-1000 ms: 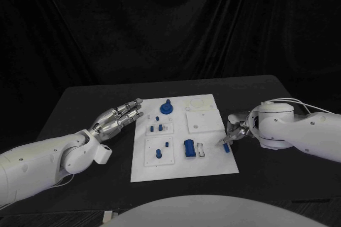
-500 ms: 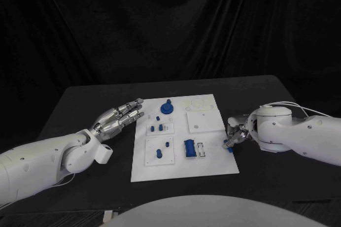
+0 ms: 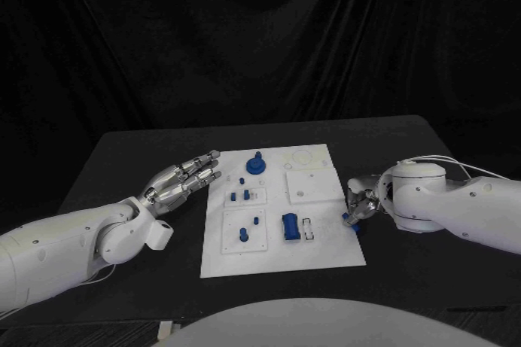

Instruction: Assemble the parts on the task board

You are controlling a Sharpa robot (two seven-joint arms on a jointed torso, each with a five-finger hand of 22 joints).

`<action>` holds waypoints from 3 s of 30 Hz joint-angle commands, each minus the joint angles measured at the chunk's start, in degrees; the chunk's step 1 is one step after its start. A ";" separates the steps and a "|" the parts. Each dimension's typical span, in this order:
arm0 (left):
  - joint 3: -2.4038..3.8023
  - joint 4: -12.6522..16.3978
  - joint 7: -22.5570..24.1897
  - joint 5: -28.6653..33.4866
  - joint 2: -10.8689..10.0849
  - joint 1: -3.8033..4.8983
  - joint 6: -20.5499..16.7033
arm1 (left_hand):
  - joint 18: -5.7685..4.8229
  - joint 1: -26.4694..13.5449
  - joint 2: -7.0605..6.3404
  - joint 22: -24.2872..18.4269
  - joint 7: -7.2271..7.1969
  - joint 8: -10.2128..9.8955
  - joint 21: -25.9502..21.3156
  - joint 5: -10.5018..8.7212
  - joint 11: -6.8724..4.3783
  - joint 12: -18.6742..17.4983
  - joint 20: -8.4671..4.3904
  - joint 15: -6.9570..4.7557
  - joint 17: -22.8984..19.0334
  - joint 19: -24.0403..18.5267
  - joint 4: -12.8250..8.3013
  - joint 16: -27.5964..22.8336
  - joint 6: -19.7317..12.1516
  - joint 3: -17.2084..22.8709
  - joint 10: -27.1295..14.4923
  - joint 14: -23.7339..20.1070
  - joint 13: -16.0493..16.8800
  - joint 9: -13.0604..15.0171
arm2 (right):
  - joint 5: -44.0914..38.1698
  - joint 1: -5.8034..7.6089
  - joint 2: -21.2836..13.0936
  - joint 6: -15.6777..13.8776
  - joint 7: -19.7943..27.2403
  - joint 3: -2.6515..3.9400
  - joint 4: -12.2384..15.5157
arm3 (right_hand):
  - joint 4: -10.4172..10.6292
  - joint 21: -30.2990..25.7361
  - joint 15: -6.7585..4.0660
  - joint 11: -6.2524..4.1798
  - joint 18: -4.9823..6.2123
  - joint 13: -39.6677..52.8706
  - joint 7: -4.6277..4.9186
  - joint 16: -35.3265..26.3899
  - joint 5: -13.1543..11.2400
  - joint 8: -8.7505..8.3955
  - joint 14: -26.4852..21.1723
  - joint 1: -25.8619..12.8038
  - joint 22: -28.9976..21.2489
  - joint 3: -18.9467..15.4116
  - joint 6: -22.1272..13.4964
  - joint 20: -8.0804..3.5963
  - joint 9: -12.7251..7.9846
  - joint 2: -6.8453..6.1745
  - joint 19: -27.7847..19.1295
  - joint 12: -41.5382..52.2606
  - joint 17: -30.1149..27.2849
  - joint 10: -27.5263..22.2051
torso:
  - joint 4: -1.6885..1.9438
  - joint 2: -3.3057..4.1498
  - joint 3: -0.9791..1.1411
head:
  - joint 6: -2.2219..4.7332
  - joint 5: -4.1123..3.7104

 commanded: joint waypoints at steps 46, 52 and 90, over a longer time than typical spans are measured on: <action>0.06 0.04 -0.26 0.35 0.18 -0.05 1.48 | 0.57 0.91 -0.02 0.06 0.56 0.30 -0.16 0.54 1.04 0.56 0.31 -0.43 -0.10 0.02 -0.84 -0.21 0.19 0.22 0.20 -0.12 0.08 0.05 | 29.95 0.36 4.08 -11.40 0.62 -0.23 -0.15 | -10.67 -0.05 0.13 0.06 -0.27 15.08 -0.40 0.30 3.37 4.42 3.75 -10.09 11.32 18.10 -1.53 0.27 3.05 -1.74 1.82 0.20 1.70 6.06 | 0.01 0.00 0.02 | 0.00 0.65; 0.06 -0.02 -0.36 0.35 0.18 -0.05 1.66 | 0.57 0.91 -0.03 0.08 0.59 0.32 -0.15 0.57 1.05 0.55 0.31 -0.42 -0.10 0.03 -0.88 -0.21 0.25 0.24 0.20 -0.12 0.08 0.05 | 30.01 -0.39 4.92 -11.92 0.76 -0.23 -1.04 | -10.28 -0.76 0.09 0.00 -0.11 15.08 -0.49 0.08 1.80 4.73 3.66 -11.01 11.10 18.29 -1.90 0.24 3.17 -1.59 1.53 0.20 1.26 6.06 | 0.00 -0.01 0.00 | 0.00 0.67; 0.06 -0.11 -1.10 0.35 0.35 -0.05 2.50 | 0.57 1.00 -0.07 0.08 0.69 0.39 -0.14 0.79 1.08 0.49 0.39 -0.29 -0.10 0.03 -1.15 -0.21 0.38 0.35 0.17 -0.12 0.06 0.07 | 29.88 -1.70 7.22 -10.97 0.62 -0.23 -2.59 | -2.64 -3.42 0.23 0.21 0.39 15.08 -0.26 -1.25 -15.23 5.47 3.29 -18.81 10.34 14.21 -3.29 0.33 1.99 -2.46 0.72 0.20 -1.18 6.06 | -0.02 -0.03 -0.01 | 0.00 1.25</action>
